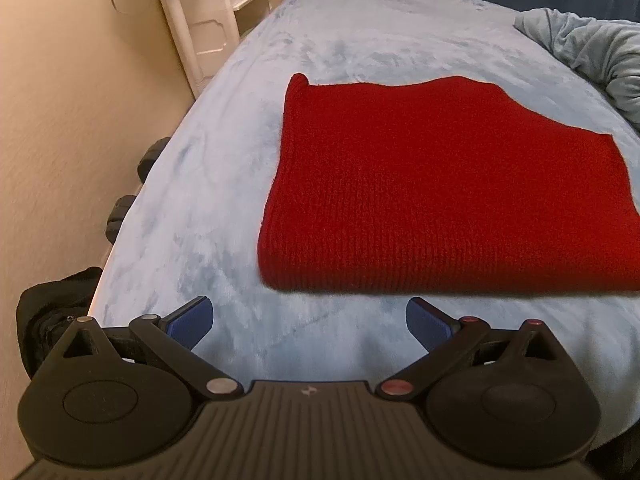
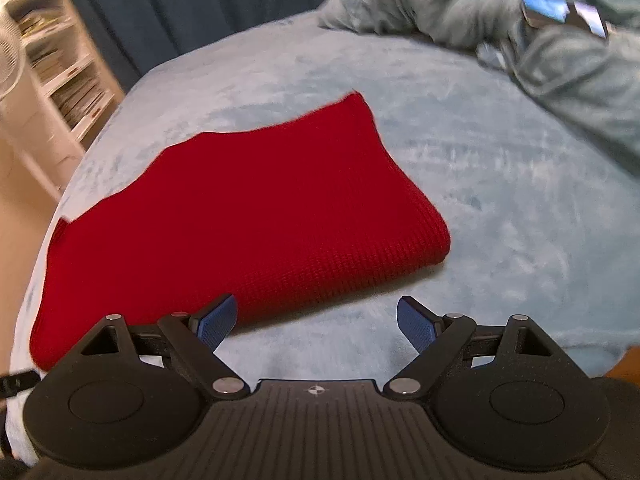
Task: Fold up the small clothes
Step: 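Grasp one end of the folded red cardigan with the right tool, then lift the held end over onto the cardigan, then open the right tool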
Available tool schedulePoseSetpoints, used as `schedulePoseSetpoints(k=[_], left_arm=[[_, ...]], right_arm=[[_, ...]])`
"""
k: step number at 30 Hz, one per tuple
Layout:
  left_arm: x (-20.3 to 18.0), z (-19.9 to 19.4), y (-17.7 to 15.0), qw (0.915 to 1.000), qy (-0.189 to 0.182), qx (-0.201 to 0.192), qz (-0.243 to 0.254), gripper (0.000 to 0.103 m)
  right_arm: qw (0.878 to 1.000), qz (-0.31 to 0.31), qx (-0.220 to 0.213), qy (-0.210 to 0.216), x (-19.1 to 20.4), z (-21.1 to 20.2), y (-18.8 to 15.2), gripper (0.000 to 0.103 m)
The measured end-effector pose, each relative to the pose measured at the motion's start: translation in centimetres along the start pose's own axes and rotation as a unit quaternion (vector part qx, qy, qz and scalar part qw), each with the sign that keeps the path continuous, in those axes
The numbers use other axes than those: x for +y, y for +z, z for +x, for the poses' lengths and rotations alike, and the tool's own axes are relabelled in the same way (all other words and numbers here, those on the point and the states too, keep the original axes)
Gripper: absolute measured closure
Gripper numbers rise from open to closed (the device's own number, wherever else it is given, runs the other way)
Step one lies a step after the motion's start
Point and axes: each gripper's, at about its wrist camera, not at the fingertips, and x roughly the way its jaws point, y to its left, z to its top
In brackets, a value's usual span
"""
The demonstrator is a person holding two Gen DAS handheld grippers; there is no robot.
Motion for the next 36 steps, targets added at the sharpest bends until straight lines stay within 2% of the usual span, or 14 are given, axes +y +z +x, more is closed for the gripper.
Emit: schedulePoseSetpoints(k=[3,5,9,11,13,14,16,18,20,28,31,32,34,36], left_arm=[[0.2,0.9,0.5,1.0000,0.002,0.002,-0.001,0.000],[0.8,1.7,1.1,0.9999,0.001,0.002,-0.011,0.000],[3.4,3.0,2.9,0.9981,0.022,-0.021,-0.054,0.000],[4.8,4.1,3.7,0.9967,0.030,-0.023,-0.071,0.000],[5.9,5.5,4.2,0.9963,0.033,-0.011,-0.078,0.000],[6.2,6.2,4.3,0.9963,0.035,-0.003,-0.079,0.000],[6.7,7.5,4.1,0.9961,0.040,0.013,-0.078,0.000],[7.4,8.1,3.6,0.9955,0.029,0.017,-0.089,0.000],[7.7,8.1,3.4,0.9944,0.024,0.017,-0.101,0.000],[9.3,6.7,2.4,0.9879,0.017,0.008,-0.154,0.000],[9.8,7.3,2.0,0.9868,0.040,0.018,-0.156,0.000],[10.0,7.7,1.8,0.9859,0.043,0.023,-0.160,0.000],[10.7,8.5,1.3,0.9835,0.019,0.034,-0.177,0.000],[11.1,8.9,0.7,0.9813,0.006,0.036,-0.189,0.000]], right_arm=[[0.994,0.100,0.026,0.021,-2.7,2.8,0.9,0.013],[0.982,0.178,0.046,0.043,-4.9,4.8,1.3,0.013],[0.938,0.334,0.051,0.078,-9.1,8.2,1.5,0.010],[0.922,0.372,0.034,0.100,-9.8,8.9,1.8,0.005],[0.920,0.378,0.035,0.095,-9.6,9.3,2.3,0.005],[0.922,0.373,0.022,0.103,-9.3,9.3,2.6,0.007],[0.931,0.346,0.000,0.113,-8.6,8.7,3.2,0.029],[0.942,0.315,-0.010,0.114,-8.0,8.1,3.5,0.071],[0.951,0.288,-0.010,0.109,-8.0,7.8,3.7,0.081],[0.971,0.238,0.019,0.026,-6.2,8.5,4.7,0.085],[0.980,0.196,0.017,-0.024,-3.5,7.8,6.2,0.087],[0.983,0.178,0.010,-0.039,-2.4,7.3,6.9,0.087],[0.991,0.117,-0.024,-0.064,1.3,5.9,8.4,0.087],[0.995,0.015,-0.079,-0.065,7.2,4.1,9.5,0.088]])
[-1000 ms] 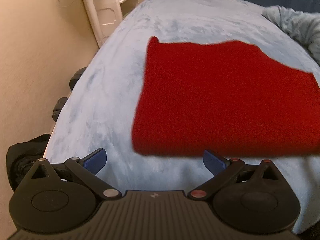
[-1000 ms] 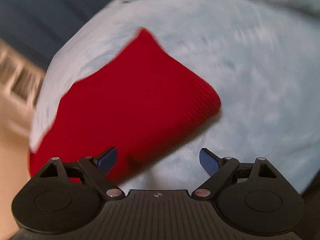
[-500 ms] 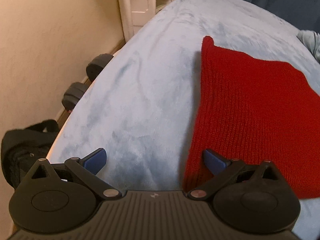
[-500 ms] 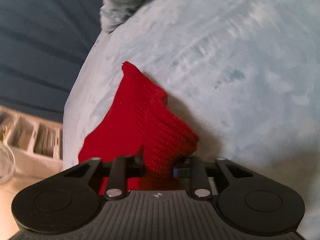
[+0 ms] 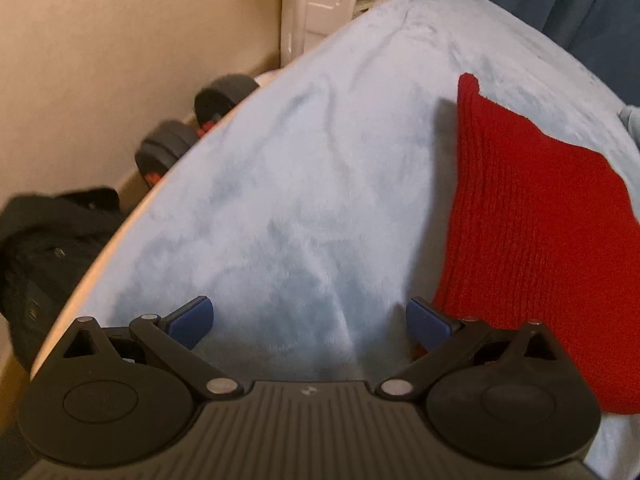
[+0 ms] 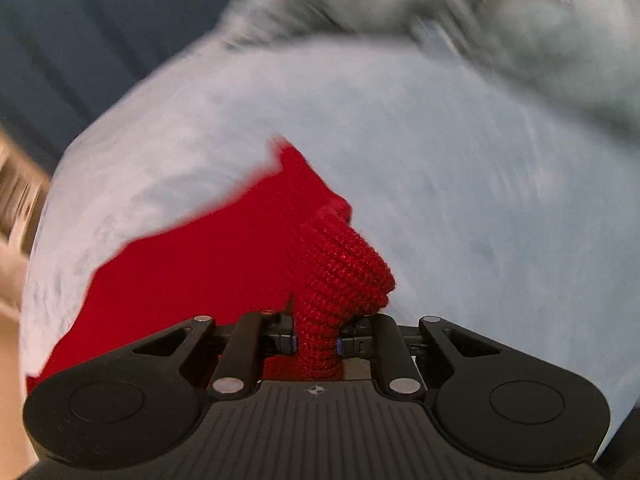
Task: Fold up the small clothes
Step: 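Lift the held end over onto the cardigan, then open the right tool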
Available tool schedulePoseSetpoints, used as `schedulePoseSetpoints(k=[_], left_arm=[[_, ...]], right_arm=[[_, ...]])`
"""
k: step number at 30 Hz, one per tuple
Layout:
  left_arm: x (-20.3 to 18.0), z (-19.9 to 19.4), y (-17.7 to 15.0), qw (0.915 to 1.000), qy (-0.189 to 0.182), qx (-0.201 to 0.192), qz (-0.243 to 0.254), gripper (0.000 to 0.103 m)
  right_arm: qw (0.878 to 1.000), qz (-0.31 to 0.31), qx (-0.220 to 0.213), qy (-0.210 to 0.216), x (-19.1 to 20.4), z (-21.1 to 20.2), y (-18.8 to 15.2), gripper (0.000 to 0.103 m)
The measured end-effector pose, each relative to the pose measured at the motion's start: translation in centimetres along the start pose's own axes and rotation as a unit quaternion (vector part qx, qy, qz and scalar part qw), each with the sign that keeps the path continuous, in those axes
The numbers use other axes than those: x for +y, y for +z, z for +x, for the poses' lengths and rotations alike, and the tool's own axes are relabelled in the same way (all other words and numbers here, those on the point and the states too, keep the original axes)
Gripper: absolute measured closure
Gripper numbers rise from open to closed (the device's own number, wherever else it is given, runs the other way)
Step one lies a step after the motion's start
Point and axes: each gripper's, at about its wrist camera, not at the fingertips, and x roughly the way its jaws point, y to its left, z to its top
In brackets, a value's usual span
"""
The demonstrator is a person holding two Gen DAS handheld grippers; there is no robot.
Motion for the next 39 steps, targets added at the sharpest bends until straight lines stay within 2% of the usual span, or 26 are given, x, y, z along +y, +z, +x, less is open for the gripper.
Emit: schedulePoseSetpoints(k=[2,4,5,7,9,10,12,13,14,16,17,18,20,22,24,25,26,28,29,31,33,34,35,36,37,39], left_arm=[[0.2,0.1,-0.4,1.0000,-0.007,-0.004,0.001,0.000],[0.6,0.1,-0.6,0.9999,-0.015,-0.008,0.003,0.000],[0.7,0.1,-0.5,0.9998,-0.020,-0.009,0.002,0.000],[1.6,-0.2,-0.4,0.9993,-0.035,-0.009,-0.011,0.000],[2.8,-0.3,-0.1,0.9985,-0.043,-0.011,-0.031,0.001],[3.4,-0.4,0.0,0.9982,-0.042,-0.013,-0.040,0.001],[4.7,-0.6,0.1,0.9974,-0.041,-0.013,-0.057,0.001],[5.1,-0.6,0.1,0.9972,-0.041,-0.013,-0.062,0.001],[5.3,-0.6,0.0,0.9970,-0.041,-0.014,-0.063,0.001],[5.5,-0.7,0.1,0.9969,-0.045,-0.014,-0.063,0.001],[5.4,-0.7,0.1,0.9969,-0.046,-0.015,-0.062,0.001],[5.3,-0.8,0.1,0.9968,-0.049,-0.015,-0.061,0.001],[5.5,-1.1,0.1,0.9960,-0.060,-0.014,-0.064,0.001],[5.7,-1.6,0.3,0.9944,-0.075,-0.011,-0.073,0.001],[5.9,-2.4,0.6,0.9921,-0.093,-0.016,-0.083,0.001],[5.9,-3.0,0.9,0.9909,-0.102,-0.022,-0.084,0.001],[5.8,-3.6,1.2,0.9897,-0.113,-0.029,-0.083,0.000],[5.2,-5.0,1.9,0.9865,-0.138,-0.050,-0.072,0.001],[4.8,-5.7,2.2,0.9851,-0.147,-0.060,-0.066,0.000],[3.4,-6.6,2.7,0.9822,-0.167,-0.075,-0.042,0.000],[1.6,-6.7,2.9,0.9817,-0.177,-0.070,-0.004,0.001],[0.6,-6.4,2.8,0.9820,-0.175,-0.068,0.015,0.001],[-0.2,-6.0,2.5,0.9831,-0.168,-0.065,0.035,0.006],[-1.1,-5.1,2.0,0.9869,-0.142,-0.050,0.057,0.012],[-1.4,-4.1,1.5,0.9894,-0.125,-0.031,0.068,0.012],[-0.7,-2.8,0.1,0.9898,-0.128,-0.011,0.061,0.011]], right_arm=[[0.991,-0.118,-0.061,0.026,7.2,-2.7,-0.4,0.088],[0.966,-0.226,-0.105,0.065,14.0,-4.9,-2.8,0.088],[0.947,-0.285,-0.123,0.087,17.3,-5.9,-4.9,0.088],[0.891,-0.410,-0.139,0.138,22.7,-7.4,-10.9,0.088],[0.835,-0.507,-0.113,0.181,25.5,-7.6,-17.5,0.088],[0.815,-0.541,-0.084,0.192,26.0,-7.1,-20.4,0.088],[0.787,-0.584,-0.035,0.195,26.2,-5.7,-24.9,0.087],[0.784,-0.591,-0.039,0.186,25.9,-5.4,-26.0,0.087],[0.786,-0.589,-0.051,0.179,25.6,-5.3,-26.5,0.086],[0.800,-0.566,-0.045,0.194,25.2,-5.3,-25.8,0.077],[0.802,-0.559,-0.038,0.209,25.1,-5.5,-25.4,0.068],[0.800,-0.554,-0.030,0.228,25.0,-5.9,-24.9,0.058],[0.795,-0.542,0.000,0.272,24.5,-7.0,-24.2,0.047],[0.793,-0.525,0.032,0.309,23.2,-7.9,-23.5,0.043],[0.793,-0.515,0.042,0.323,22.0,-9.1,-22.7,0.048],[0.801,-0.503,0.043,0.324,21.4,-9.3,-21.9,0.048],[0.814,-0.484,0.039,0.319,20.9,-9.8,-21.1,0.048],[0.849,-0.436,0.019,0.298,19.9,-9.6,-18.7,0.048],[0.868,-0.411,0.009,0.279,19.4,-9.3,-17.6,0.048],[0.895,-0.375,0.004,0.240,18.5,-8.1,-16.0,0.048],[0.918,-0.338,0.020,0.208,17.6,-6.5,-14.9,0.052],[0.924,-0.324,0.030,0.202,17.1,-5.8,-14.6,0.053],[0.926,-0.320,0.045,0.194,16.5,-5.1,-14.6,0.056],[0.925,-0.326,0.071,0.181,15.9,-4.6,-15.2,0.058],[0.920,-0.339,0.096,0.169,15.4,-3.9,-16.2,0.059],[0.912,-0.361,0.104,0.167,14.5,-3.6,-17.8,0.060]])
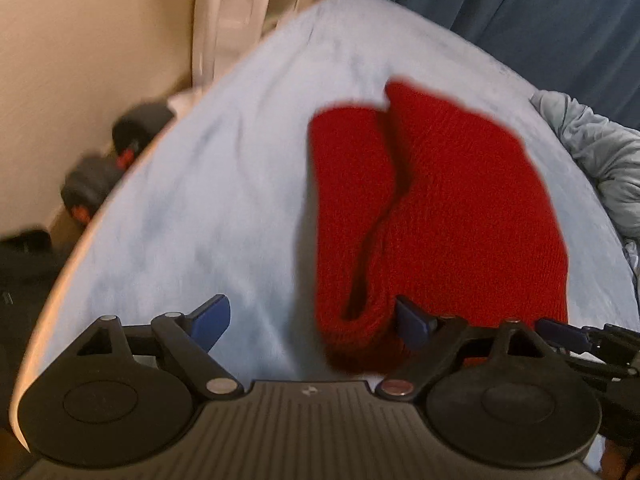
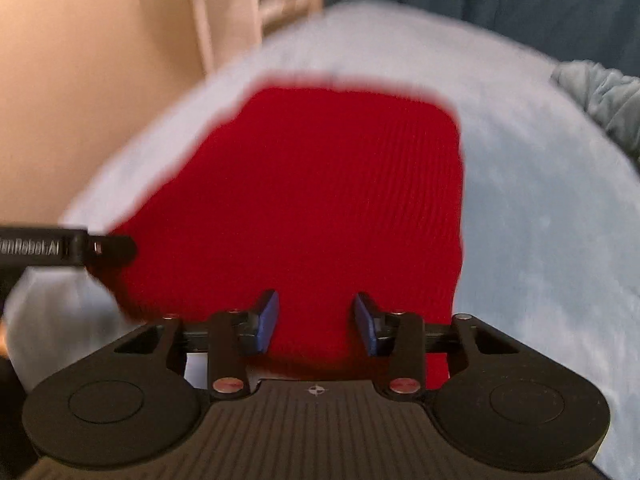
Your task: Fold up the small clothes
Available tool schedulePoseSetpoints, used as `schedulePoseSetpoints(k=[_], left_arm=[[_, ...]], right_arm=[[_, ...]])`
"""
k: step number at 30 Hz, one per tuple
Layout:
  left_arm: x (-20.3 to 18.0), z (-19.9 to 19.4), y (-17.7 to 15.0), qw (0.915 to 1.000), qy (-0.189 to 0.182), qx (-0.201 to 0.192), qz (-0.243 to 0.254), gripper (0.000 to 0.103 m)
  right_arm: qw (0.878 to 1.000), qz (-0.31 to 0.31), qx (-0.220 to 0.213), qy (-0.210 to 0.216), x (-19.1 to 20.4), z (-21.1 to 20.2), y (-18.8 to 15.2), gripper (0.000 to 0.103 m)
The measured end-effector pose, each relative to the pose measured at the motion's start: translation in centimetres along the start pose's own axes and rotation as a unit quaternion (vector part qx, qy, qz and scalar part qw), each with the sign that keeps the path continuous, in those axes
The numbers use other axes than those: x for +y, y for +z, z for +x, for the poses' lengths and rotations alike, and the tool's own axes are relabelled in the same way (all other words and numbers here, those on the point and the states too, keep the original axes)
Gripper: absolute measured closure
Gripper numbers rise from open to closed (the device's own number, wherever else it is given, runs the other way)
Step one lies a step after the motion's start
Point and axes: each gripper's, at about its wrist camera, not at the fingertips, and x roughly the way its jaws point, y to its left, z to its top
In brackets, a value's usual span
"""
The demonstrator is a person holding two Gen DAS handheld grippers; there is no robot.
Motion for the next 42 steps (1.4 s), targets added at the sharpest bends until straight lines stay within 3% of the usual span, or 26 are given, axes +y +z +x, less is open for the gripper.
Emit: schedulePoseSetpoints(k=[2,6,10,14,17,21,26,33,42], left_arm=[[0.6,-0.1,-1.2,1.0000,0.000,-0.002,-0.007,0.003],[0.8,-1.0,-2.0,1.0000,0.000,-0.003,0.003,0.002],[0.5,-3.9,-2.3,0.9990,0.031,-0.018,0.025,0.002],[0.2,-8.4,-3.8,0.9969,0.059,-0.051,0.006,0.000],[-0.6,-11.6,-5.4,0.9965,0.055,-0.062,0.009,0.000],[-2.3,-15.1,-7.6,0.9955,0.051,-0.073,0.031,0.000],[-4.4,-17.6,-9.2,0.9934,0.045,-0.089,0.056,0.000],[-5.8,-19.4,-10.2,0.9895,0.052,-0.110,0.077,0.000],[-5.9,-19.6,-10.5,0.9890,0.061,-0.108,0.081,0.000]], right_arm=[[1.000,-0.020,-0.011,-0.004,0.5,-0.3,-1.2,0.060],[1.000,-0.014,-0.014,-0.007,0.3,-0.8,-0.6,0.060],[1.000,-0.002,-0.028,0.012,0.2,-4.4,-0.6,0.058],[0.997,0.008,-0.066,0.026,1.0,-9.1,-1.8,0.026],[0.996,0.020,-0.087,0.027,1.0,-12.4,-3.9,0.020],[0.993,0.034,-0.114,0.006,1.0,-16.3,-6.6,0.018],[0.988,0.060,-0.144,-0.010,-0.2,-19.0,-7.5,0.016],[0.985,0.081,-0.152,0.005,-0.8,-20.0,-8.8,0.015],[0.985,0.093,-0.143,0.013,-1.0,-19.8,-9.2,0.015]])
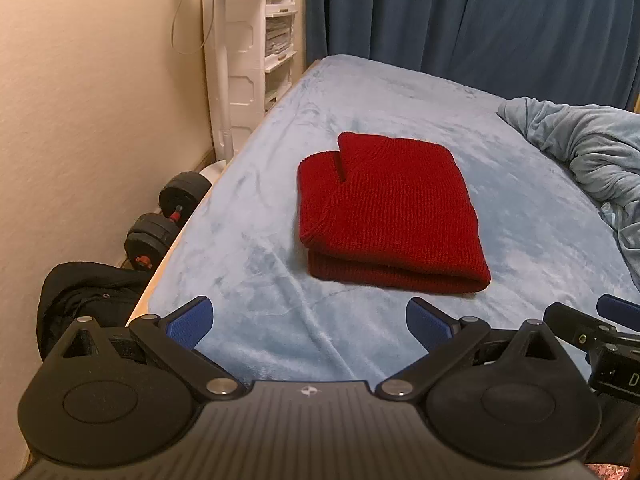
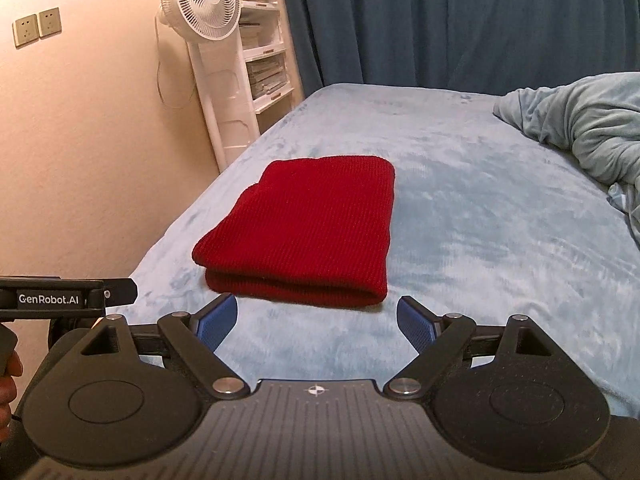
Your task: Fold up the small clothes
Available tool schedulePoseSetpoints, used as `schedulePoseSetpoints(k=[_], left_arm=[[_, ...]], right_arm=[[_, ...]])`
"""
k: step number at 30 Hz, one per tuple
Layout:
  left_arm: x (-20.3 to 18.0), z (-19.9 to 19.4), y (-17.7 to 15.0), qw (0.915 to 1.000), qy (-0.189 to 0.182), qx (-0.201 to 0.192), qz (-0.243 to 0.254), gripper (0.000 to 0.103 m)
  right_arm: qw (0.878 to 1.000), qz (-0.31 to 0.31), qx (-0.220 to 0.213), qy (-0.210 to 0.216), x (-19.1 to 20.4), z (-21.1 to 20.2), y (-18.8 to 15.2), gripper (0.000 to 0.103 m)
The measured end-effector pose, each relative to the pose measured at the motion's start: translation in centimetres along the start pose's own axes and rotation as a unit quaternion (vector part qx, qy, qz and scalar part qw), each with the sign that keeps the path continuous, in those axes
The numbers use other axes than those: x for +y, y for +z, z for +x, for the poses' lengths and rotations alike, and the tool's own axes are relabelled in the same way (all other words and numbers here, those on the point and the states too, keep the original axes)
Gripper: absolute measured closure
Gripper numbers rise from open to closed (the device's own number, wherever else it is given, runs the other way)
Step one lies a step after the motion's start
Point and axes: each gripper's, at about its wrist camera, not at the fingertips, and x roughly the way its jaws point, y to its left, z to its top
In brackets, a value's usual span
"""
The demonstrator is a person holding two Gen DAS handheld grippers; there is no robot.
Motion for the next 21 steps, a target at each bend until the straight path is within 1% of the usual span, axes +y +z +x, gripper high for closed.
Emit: schedulePoseSetpoints(k=[12,21], left_arm=[[0.1,0.5,0.0,1.0000,0.004,0.005,0.002,0.000],[0.0,2.8,0.6,0.9995,0.012,0.031,-0.002,0.000]], right_arm=[[1.000,0.008,0.013,-0.001,-0.4,1.0,-0.3,0.015],[0.999,0.020,0.037,-0.001,-1.4,3.1,-0.7,0.015]])
